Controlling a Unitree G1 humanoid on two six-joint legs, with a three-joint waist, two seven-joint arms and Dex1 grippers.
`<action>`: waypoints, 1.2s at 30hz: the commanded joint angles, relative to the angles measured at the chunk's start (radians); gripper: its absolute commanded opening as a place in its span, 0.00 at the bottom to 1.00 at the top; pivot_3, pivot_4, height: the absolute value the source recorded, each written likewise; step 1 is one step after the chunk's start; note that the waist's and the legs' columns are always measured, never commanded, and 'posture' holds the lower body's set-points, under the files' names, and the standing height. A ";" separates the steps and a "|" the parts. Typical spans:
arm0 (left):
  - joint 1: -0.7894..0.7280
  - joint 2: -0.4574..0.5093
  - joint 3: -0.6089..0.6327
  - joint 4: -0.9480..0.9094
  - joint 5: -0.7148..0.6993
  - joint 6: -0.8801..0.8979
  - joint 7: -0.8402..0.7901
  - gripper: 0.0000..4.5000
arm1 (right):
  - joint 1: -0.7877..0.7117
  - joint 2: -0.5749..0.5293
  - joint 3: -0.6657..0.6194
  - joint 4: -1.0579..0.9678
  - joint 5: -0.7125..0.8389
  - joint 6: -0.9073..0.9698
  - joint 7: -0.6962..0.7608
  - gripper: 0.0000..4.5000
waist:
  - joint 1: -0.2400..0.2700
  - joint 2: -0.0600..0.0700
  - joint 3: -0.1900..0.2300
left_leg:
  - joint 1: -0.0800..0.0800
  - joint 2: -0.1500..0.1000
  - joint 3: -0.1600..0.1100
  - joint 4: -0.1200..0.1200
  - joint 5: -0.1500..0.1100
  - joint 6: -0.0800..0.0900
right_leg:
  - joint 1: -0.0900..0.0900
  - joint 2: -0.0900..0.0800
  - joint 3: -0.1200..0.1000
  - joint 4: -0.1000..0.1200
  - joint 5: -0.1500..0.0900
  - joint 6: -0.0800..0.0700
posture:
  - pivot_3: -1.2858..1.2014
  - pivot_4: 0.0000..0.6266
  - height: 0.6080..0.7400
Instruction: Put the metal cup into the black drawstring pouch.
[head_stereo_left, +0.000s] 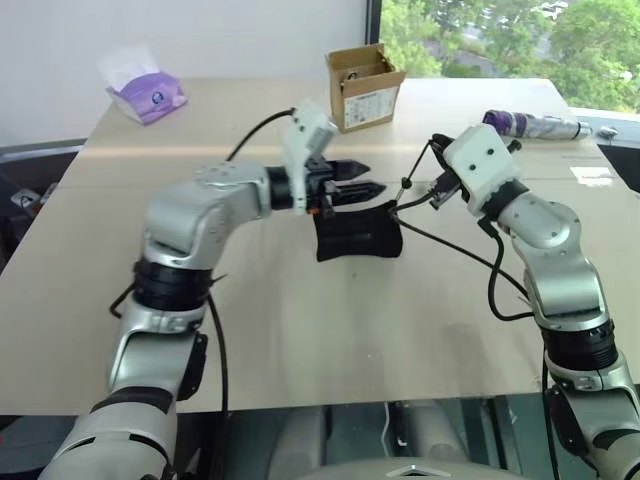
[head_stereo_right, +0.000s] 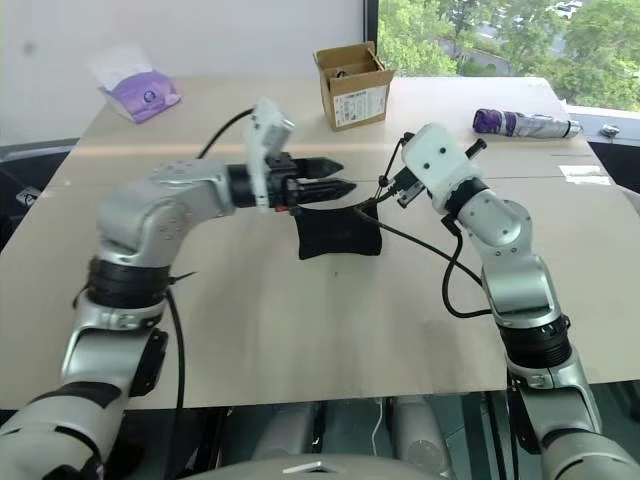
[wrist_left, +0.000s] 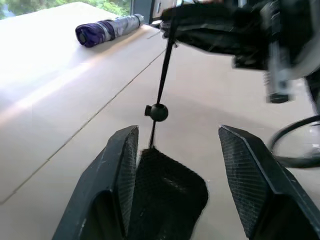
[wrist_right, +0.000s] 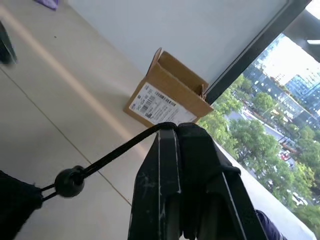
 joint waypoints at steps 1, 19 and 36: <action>-0.059 -0.058 -0.034 0.099 0.081 -0.129 -0.028 0.57 | -0.032 -0.003 0.002 -0.103 0.007 0.057 0.011 0.00 | -0.001 0.000 0.000 | 0.000 0.000 0.000 0.000 0.000 0.001 | 0.000 0.000 0.000 0.000 0.000 0.000 | 0.52 0.24 1.00; -0.014 -0.127 -0.106 0.212 0.239 -0.159 -0.110 0.00 | -0.041 -0.018 -0.137 0.009 0.030 0.157 -0.070 0.00 | -0.006 0.000 0.000 | 0.000 0.000 0.000 0.001 -0.001 0.001 | 0.000 0.000 0.000 0.001 0.000 0.000 | 0.52 0.24 1.00; 0.053 -0.181 0.022 0.086 0.157 -0.093 -0.072 0.06 | 0.026 -0.136 -0.205 0.265 0.090 0.002 -0.092 0.00 | -0.001 0.001 0.000 | 0.000 0.000 0.000 0.003 -0.001 0.002 | 0.001 0.000 0.000 0.001 0.000 0.000 | 0.52 0.24 1.00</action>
